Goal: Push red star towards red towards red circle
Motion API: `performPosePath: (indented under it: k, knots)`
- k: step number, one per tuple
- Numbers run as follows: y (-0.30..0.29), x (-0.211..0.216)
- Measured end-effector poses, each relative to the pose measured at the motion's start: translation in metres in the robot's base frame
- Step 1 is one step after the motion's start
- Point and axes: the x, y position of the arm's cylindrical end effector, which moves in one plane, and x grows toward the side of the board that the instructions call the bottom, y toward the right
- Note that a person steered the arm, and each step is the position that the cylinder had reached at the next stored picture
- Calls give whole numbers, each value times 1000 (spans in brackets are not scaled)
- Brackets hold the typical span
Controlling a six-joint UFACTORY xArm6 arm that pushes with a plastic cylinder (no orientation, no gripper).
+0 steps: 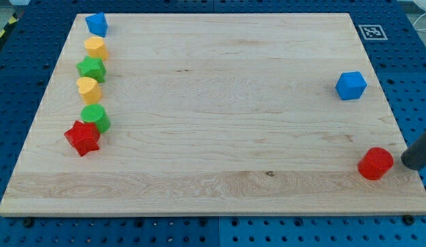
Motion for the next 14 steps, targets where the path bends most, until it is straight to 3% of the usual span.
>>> performPosePath:
  k: [4, 6, 7, 10, 13, 14]
  knots:
    - [-54, 16]
    - [-82, -30]
    - [-106, -31]
    - [-173, 19]
    - [-187, 27]
    - [-216, 36]
